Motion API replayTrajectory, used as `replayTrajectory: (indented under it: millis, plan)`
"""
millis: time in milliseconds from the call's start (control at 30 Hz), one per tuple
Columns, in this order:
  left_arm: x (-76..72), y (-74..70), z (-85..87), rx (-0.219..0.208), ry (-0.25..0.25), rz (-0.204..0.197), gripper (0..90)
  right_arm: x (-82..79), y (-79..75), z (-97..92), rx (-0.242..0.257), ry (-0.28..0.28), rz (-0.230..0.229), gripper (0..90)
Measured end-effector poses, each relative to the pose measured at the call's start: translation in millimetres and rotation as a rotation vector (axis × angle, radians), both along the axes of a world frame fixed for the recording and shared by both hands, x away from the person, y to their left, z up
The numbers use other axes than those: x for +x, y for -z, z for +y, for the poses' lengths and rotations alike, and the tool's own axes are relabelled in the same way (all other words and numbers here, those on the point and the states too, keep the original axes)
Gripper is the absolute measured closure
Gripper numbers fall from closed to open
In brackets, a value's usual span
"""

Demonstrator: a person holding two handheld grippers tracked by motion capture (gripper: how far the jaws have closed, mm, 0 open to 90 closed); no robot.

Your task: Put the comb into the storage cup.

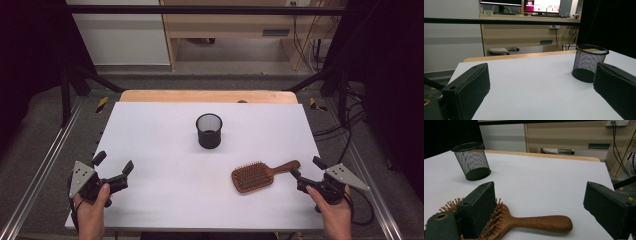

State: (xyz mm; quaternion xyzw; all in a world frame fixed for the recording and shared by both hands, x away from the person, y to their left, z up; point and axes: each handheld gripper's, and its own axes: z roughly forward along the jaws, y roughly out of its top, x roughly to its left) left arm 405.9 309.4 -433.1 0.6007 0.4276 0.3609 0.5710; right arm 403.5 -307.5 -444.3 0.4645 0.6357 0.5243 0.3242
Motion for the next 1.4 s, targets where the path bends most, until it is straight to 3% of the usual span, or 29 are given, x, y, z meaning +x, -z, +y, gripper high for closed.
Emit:
replayTrajectory:
  millis: [1400]
  plan:
    - [0.4,-2.0,1.8,-0.003,0.000,-0.015,1.0,-0.1,1.1,2.6,-0.013,-0.007,0.031,15.3]
